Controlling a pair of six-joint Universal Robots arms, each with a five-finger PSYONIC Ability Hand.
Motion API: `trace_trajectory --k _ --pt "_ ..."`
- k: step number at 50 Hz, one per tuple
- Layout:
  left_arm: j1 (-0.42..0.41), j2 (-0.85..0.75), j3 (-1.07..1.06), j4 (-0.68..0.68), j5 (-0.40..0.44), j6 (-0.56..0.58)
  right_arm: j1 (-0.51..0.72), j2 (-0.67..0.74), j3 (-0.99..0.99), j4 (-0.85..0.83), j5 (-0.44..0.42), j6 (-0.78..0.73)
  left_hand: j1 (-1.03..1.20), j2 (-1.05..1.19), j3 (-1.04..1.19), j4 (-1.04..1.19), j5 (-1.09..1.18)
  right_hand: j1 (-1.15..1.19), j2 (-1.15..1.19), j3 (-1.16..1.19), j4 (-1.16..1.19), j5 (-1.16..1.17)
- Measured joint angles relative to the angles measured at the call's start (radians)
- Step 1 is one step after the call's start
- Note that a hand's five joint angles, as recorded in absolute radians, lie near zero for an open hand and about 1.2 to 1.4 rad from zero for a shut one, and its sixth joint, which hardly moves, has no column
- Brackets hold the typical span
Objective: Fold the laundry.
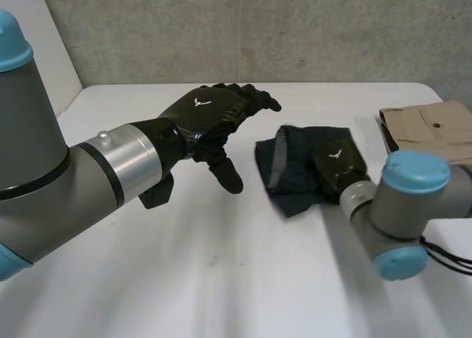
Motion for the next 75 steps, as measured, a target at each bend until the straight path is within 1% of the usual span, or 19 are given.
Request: trace_trajectory --k 12,15,19,21,23,26,30,32,33,34,38,41,46,49,50,56,63,70,75 --pt "0.003 -0.005 0.0 0.001 0.0 0.001 -0.189 0.017 -0.117 0.069 -0.179 -0.115 0.0 0.0 0.0 0.0 0.0 0.003 0.0 0.006 0.0 0.0" --pt "0.004 -0.008 0.0 0.003 0.0 0.001 -0.226 0.048 -0.201 0.087 -0.247 -0.131 0.0 0.0 0.0 0.0 0.0 0.014 0.0 0.009 0.0 0.0" --pt "0.004 -0.01 0.0 0.007 -0.001 0.001 -0.253 0.078 -0.291 0.103 -0.283 -0.137 0.0 0.0 0.0 0.0 0.0 0.019 0.0 0.009 0.0 0.0" --pt "0.004 -0.012 0.0 0.009 -0.001 0.001 -0.281 0.109 -0.412 0.116 -0.301 -0.135 0.0 0.0 0.0 0.0 0.0 0.02 0.0 0.009 0.0 0.0" --pt "0.005 -0.013 0.0 0.01 -0.001 0.001 -0.284 0.113 -0.426 0.117 -0.302 -0.134 0.0 0.0 0.0 0.0 0.0 0.02 0.0 0.009 0.0 0.0" --pt "0.006 -0.014 0.0 0.012 -0.002 0.001 -0.318 0.159 -0.619 0.125 -0.308 -0.108 0.0 0.0 0.0 0.0 0.0 0.02 0.0 0.012 0.0 0.021" --pt "0.007 -0.014 0.0 0.014 -0.002 0.001 -0.343 0.198 -0.76 0.133 -0.314 -0.069 0.0 0.0 0.0 0.0 0.0 0.02 0.0 0.012 0.0 0.036" --pt "0.01 -0.013 0.0 0.015 -0.002 0.001 -0.377 0.245 -0.906 0.161 -0.332 -0.019 0.0 0.0 0.0 0.0 0.0 0.02 0.0 0.017 0.012 0.043" --pt "0.01 -0.013 0.0 0.015 -0.002 0.001 -0.377 0.245 -0.906 0.161 -0.332 -0.019 0.0 0.0 0.0 0.0 0.0 0.02 0.0 0.017 0.012 0.043" --pt "0.012 -0.012 0.001 0.016 -0.002 0.001 -0.403 0.275 -0.981 0.189 -0.353 0.008 0.0 0.0 0.0 0.0 0.0 0.02 0.0 0.022 0.017 0.044" --pt "0.015 -0.01 0.001 0.017 -0.002 0.0 -0.46 0.333 -1.081 0.248 -0.417 0.044 0.0 0.0 0.0 0.0 0.0 0.02 0.0 0.023 0.019 0.052" --pt "0.016 -0.01 0.0 0.017 -0.002 0.0 -0.479 0.35 -1.096 0.262 -0.444 0.05 0.0 0.0 0.0 0.0 0.0 0.02 0.0 0.023 0.019 0.053" --pt "0.016 -0.014 -0.001 0.017 -0.002 -0.001 -0.575 0.404 -1.069 0.294 -0.584 0.047 0.0 0.0 0.0 0.0 0.0 0.02 0.0 0.023 0.019 0.053" --pt "0.016 -0.015 -0.002 0.017 -0.002 -0.001 -0.586 0.408 -1.061 0.294 -0.597 0.044 0.0 0.0 0.0 0.0 0.0 0.02 0.0 0.023 0.019 0.053" --pt "0.016 -0.018 -0.005 0.018 -0.002 -0.001 -0.634 0.415 -1.019 0.294 -0.65 0.022 0.0 0.0 0.0 0.0 0.0 0.02 0.0 0.023 0.019 0.053" --pt "0.015 -0.023 -0.008 0.027 -0.002 -0.001 -0.704 0.401 -0.958 0.298 -0.72 -0.03 0.0 0.0 0.0 0.0 0.0 0.02 0.0 0.023 0.023 0.053" --pt "0.015 -0.023 -0.011 0.036 -0.003 -0.001 -0.728 0.361 -0.896 0.303 -0.782 -0.051 0.0 0.0 0.0 0.0 0.0 0.02 0.0 0.03 0.023 0.053" --pt "0.016 -0.022 -0.01 0.037 -0.002 -0.001 -0.737 0.311 -0.867 0.344 -0.785 -0.053 0.0 0.0 0.0 0.0 0.0 0.02 0.0 0.033 0.023 0.053" --pt "0.016 -0.02 -0.007 0.037 -0.002 -0.002 -0.735 0.264 -0.914 0.369 -0.676 -0.048 0.0 0.0 0.0 0.0 0.0 0.02 0.0 0.033 0.023 0.053"
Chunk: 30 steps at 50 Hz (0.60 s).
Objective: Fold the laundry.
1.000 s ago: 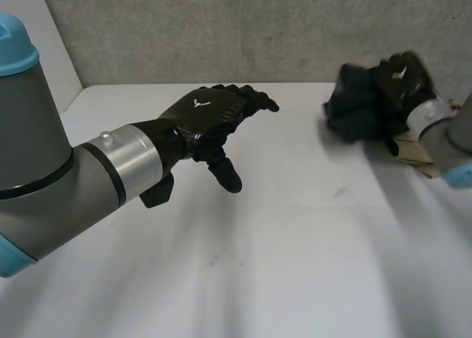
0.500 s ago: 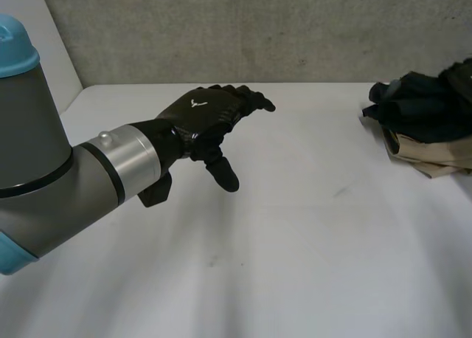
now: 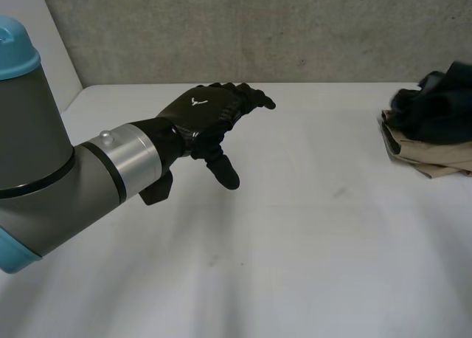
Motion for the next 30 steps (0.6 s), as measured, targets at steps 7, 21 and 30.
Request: trace_trajectory --k 7,21,30 --pt "0.0 0.001 0.001 0.0 0.0 0.0 0.044 0.0 -0.154 0.001 0.127 0.02 0.0 0.0 0.0 0.0 0.0 0.0 0.0 0.0 0.0 0.0" --pt "0.001 0.0 0.0 0.0 0.001 0.0 0.142 0.09 -0.314 0.001 0.174 0.081 0.0 0.0 0.0 0.0 0.0 0.0 0.0 -0.001 0.005 0.0" --pt "0.002 -0.007 -0.005 0.0 0.002 -0.001 0.121 0.045 0.052 0.022 0.085 -0.116 0.0 0.0 0.0 0.0 0.0 0.0 0.0 0.0 0.005 0.0"
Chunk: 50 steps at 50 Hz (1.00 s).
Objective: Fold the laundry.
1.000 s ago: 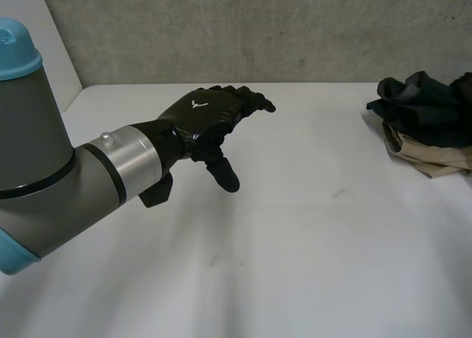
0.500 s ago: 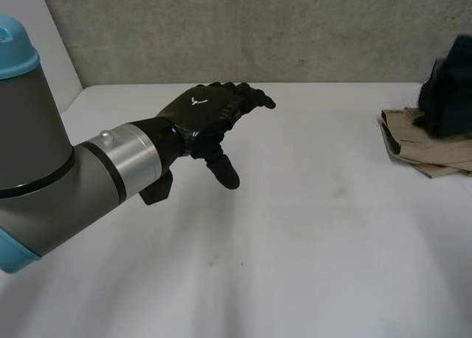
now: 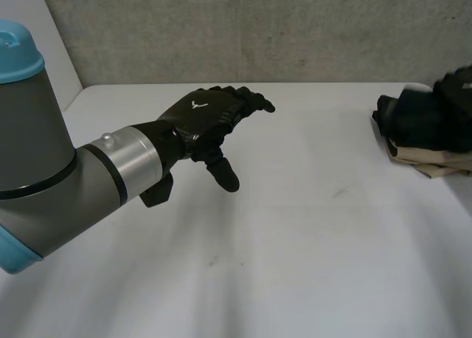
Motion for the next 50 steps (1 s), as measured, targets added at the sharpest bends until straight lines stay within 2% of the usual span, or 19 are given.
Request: trace_trajectory --k 5,13,14,15,17,19,20,22,27,28,29,33,35,36,41,45,46,47,50 --pt "0.0 0.0 -0.001 0.0 0.0 -0.001 -0.032 -0.062 0.205 -0.004 -0.082 -0.161 0.0 0.0 0.0 0.0 0.0 0.0 0.0 0.017 0.0 0.015" --pt "0.0 -0.002 -0.001 0.0 0.0 -0.001 -0.066 -0.106 0.32 -0.002 -0.103 -0.255 0.0 0.0 0.0 0.0 0.0 0.0 -0.002 0.018 -0.005 0.015" --pt "0.0 -0.002 -0.001 0.0 0.0 -0.001 -0.068 -0.111 0.325 -0.002 -0.101 -0.256 0.0 0.0 0.0 0.0 0.0 -0.009 -0.024 -0.022 -0.037 0.005" --pt "0.0 -0.002 -0.002 0.0 0.0 -0.001 -0.074 -0.127 0.338 -0.003 -0.093 -0.255 0.0 0.0 0.0 0.0 0.0 -0.153 -0.221 -0.234 -0.255 -0.176" --pt "0.0 -0.002 -0.002 0.0 0.0 -0.001 -0.076 -0.138 0.345 -0.003 -0.082 -0.251 0.0 0.0 0.0 0.0 0.0 -0.297 -0.404 -0.417 -0.416 -0.33" --pt "0.0 -0.002 -0.002 0.0 0.0 -0.001 -0.077 -0.142 0.347 -0.003 -0.075 -0.249 0.0 0.0 0.0 0.0 0.0 -0.297 -0.404 -0.417 -0.416 -0.33" --pt "0.0 -0.002 -0.002 0.0 0.0 -0.001 -0.08 -0.155 0.353 -0.003 -0.045 -0.233 0.0 0.0 0.0 0.0 0.0 -0.635 -0.81 -0.821 -0.842 -0.765" --pt "0.0 -0.002 -0.002 0.0 0.0 -0.001 -0.081 -0.164 0.354 -0.004 -0.012 -0.212 0.0 0.0 0.0 0.0 0.0 -0.73 -0.907 -0.937 -0.951 -0.864" --pt "0.0 0.001 -0.001 0.0 -0.001 -0.002 -0.08 -0.201 0.351 -0.007 0.076 -0.148 0.0 0.0 0.0 0.0 0.0 -0.748 -0.934 -0.969 -0.965 -0.88" --pt "0.0 0.002 -0.001 0.0 -0.001 -0.002 -0.08 -0.216 0.35 -0.007 0.105 -0.127 0.0 0.0 0.0 0.0 0.0 -0.748 -0.934 -0.969 -0.965 -0.88" --pt "0.0 0.004 -0.001 0.0 -0.001 -0.002 -0.078 -0.256 0.347 -0.007 0.179 -0.076 0.0 0.0 0.0 0.0 0.0 -0.748 -0.934 -0.969 -0.965 -0.88" --pt "-0.002 0.013 0.0 0.0 -0.002 -0.002 -0.069 -0.318 0.351 -0.002 0.298 0.012 0.0 0.0 0.0 0.0 0.0 -0.748 -0.934 -0.969 -0.965 -0.88" --pt "-0.002 0.013 0.0 0.0 -0.002 -0.002 -0.067 -0.321 0.351 -0.001 0.305 0.017 0.0 0.0 0.0 0.0 0.0 -0.748 -0.934 -0.969 -0.966 -0.881" --pt "-0.002 0.027 0.002 0.0 -0.004 -0.002 -0.047 -0.356 0.358 0.005 0.366 0.075 0.0 0.0 0.0 0.0 0.0 -0.748 -0.934 -0.969 -0.966 -0.884" --pt "0.001 0.064 0.005 0.005 -0.026 -0.003 0.008 -0.436 0.372 0.022 0.459 0.183 0.0 0.0 0.0 0.0 0.0 -0.748 -0.934 -0.969 -0.966 -0.884" --pt "0.014 0.113 0.007 0.022 -0.092 -0.006 0.064 -0.511 0.39 0.037 0.519 0.265 0.0 0.0 0.0 0.0 0.0 -0.748 -0.934 -0.969 -0.966 -0.884" --pt "0.025 0.148 0.005 0.04 -0.155 -0.009 0.127 -0.584 0.419 0.051 0.558 0.324 0.0 0.0 0.0 0.0 0.0 -0.748 -0.934 -0.969 -0.966 -0.884" --pt "0.025 0.148 0.005 0.04 -0.155 -0.009 0.127 -0.584 0.419 0.051 0.558 0.324 0.0 0.0 0.0 0.0 0.0 -0.748 -0.934 -0.969 -0.966 -0.884" --pt "0.044 0.2 -0.003 0.07 -0.264 -0.012 0.236 -0.682 0.488 0.063 0.594 0.377 0.0 -0.01 -0.015 -0.013 -0.008 -0.748 -0.934 -0.969 -0.966 -0.884"
